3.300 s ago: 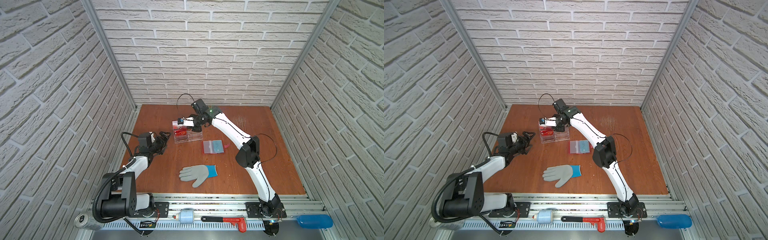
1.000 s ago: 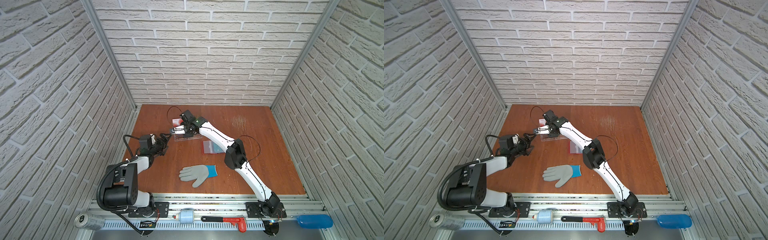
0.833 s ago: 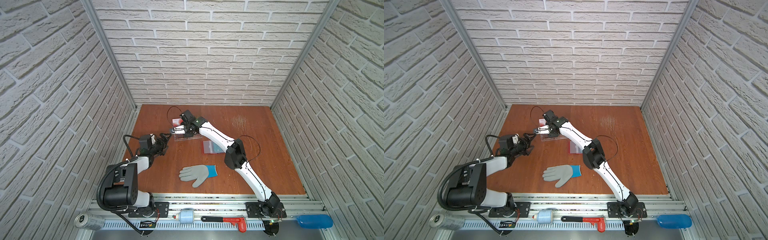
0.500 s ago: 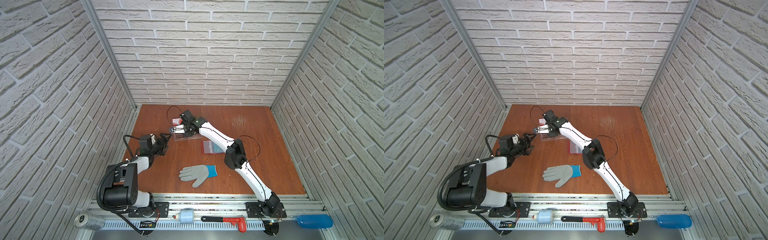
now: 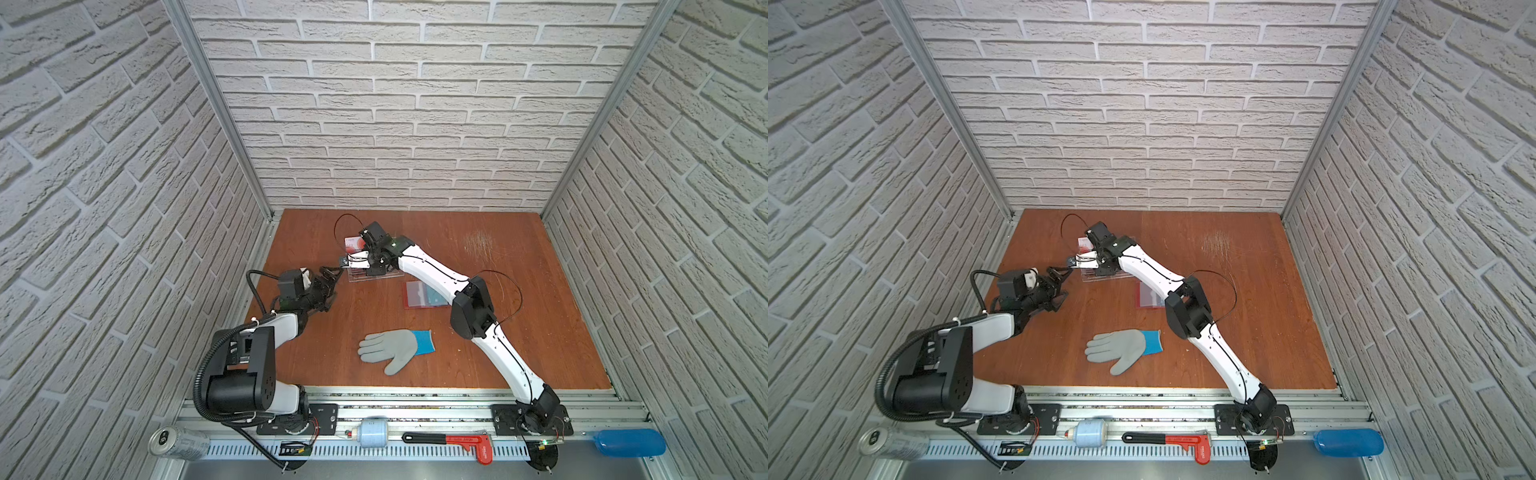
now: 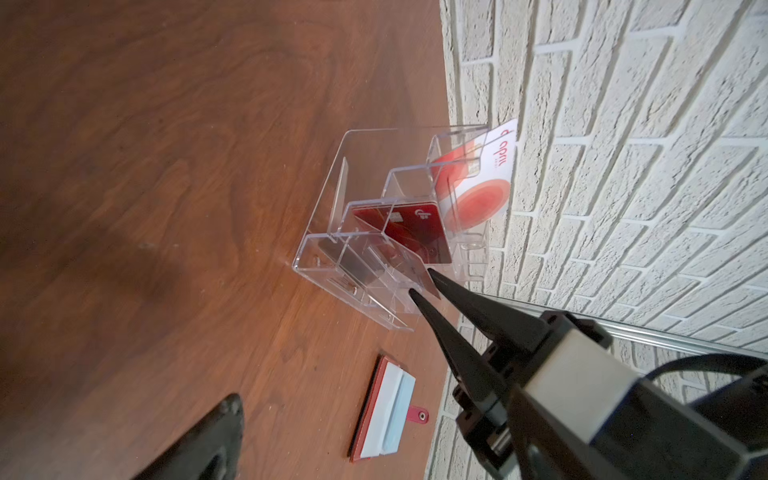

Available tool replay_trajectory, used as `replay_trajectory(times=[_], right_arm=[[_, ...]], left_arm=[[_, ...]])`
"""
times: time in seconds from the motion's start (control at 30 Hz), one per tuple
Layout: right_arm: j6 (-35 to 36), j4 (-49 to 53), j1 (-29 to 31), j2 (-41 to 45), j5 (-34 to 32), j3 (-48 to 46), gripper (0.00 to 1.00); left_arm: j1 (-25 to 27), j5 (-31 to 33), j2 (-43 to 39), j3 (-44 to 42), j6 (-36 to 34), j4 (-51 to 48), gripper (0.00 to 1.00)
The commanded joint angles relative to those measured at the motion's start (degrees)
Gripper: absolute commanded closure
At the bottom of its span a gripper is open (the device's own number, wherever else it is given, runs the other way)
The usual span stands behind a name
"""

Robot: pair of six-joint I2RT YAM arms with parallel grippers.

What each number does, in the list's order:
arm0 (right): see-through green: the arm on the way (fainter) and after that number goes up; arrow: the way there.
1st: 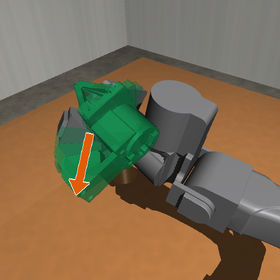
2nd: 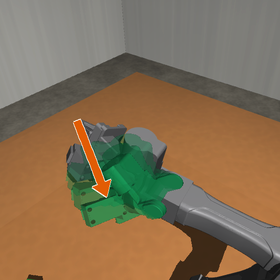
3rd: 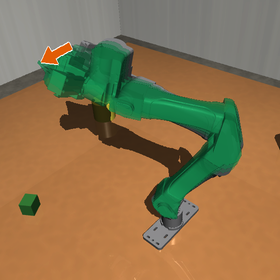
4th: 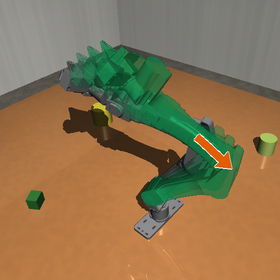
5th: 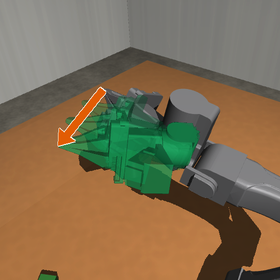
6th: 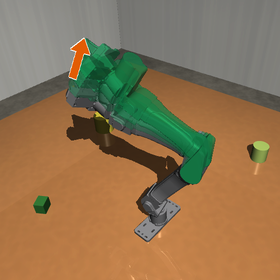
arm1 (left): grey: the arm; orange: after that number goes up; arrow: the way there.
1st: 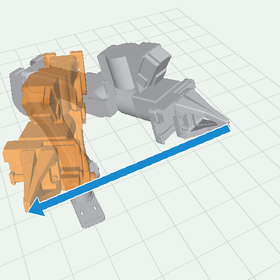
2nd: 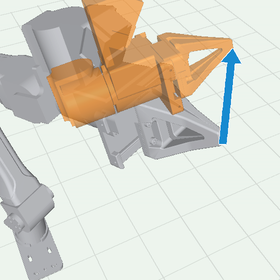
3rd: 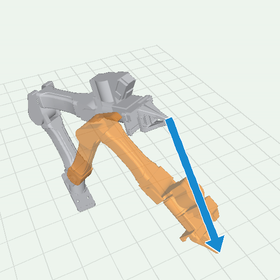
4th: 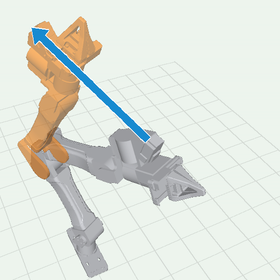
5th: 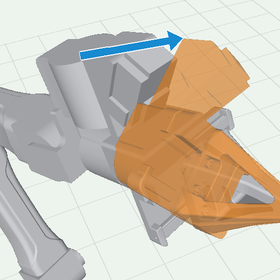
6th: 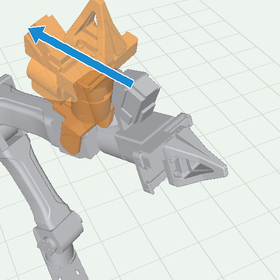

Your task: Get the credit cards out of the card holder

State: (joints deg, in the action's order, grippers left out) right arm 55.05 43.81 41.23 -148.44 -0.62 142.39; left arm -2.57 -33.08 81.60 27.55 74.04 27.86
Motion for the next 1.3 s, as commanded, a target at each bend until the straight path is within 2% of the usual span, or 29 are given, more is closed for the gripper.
replay_trajectory(times=[0.0, 0.17, 0.23, 0.27, 0.33, 0.4, 0.5, 0.6, 0.7, 0.83, 1.03, 1.27], right_arm=[[-2.61, -3.37, 0.29, 6.63, 0.17, -1.95, 0.77], [-7.00, -4.22, 0.06, 10.31, 0.34, -4.48, 0.71], [-9.96, -6.73, -0.40, 13.86, -0.03, -8.59, 0.61], [-11.54, -8.53, -0.70, 15.69, -0.39, -11.25, 0.48], [-16.04, -13.91, -2.00, 21.07, -0.55, -18.57, 0.15], [-20.82, -19.48, -3.72, 26.49, 0.35, -26.12, 0.01], [-29.41, -27.15, -6.48, 33.79, 0.14, -36.82, 0.00], [-37.29, -30.45, -9.04, 39.69, -2.42, -44.24, 0.00], [-44.65, -31.57, -11.65, 43.90, -4.19, -50.41, 0.00], [-52.84, -29.73, -15.45, 48.79, -1.49, -56.46, 0.00], [-54.76, -27.82, -17.07, 52.45, 0.45, -61.66, 0.00], [-55.51, -27.96, -17.41, 52.38, 2.13, -63.96, 0.00]], left_arm=[[-0.42, 0.18, -2.01, -0.48, -1.79, 0.07, 0.02], [-0.31, 1.41, -3.11, -0.35, -3.01, -1.85, 0.02], [0.13, 1.59, -3.29, 0.01, -2.94, -2.08, 0.02], [0.49, 1.82, -3.45, 0.34, -3.05, -2.35, 0.02], [1.90, 2.96, -4.13, 1.68, -3.74, -4.11, 0.02], [3.89, 5.11, -5.27, 4.14, -6.04, -8.25, 0.02], [7.71, 9.15, -6.24, 8.84, -8.93, -13.70, 0.02], [9.93, 9.89, -3.60, 12.36, -8.47, -13.34, 0.02], [11.61, 9.50, 0.78, 15.39, -7.75, -11.60, 0.02], [14.13, 9.69, 6.70, 20.17, -7.82, -11.06, 0.02], [17.26, 10.55, 13.31, 25.43, -7.19, -9.97, 0.02], [18.65, 11.12, 17.91, 29.03, -6.67, -9.57, 0.02]])
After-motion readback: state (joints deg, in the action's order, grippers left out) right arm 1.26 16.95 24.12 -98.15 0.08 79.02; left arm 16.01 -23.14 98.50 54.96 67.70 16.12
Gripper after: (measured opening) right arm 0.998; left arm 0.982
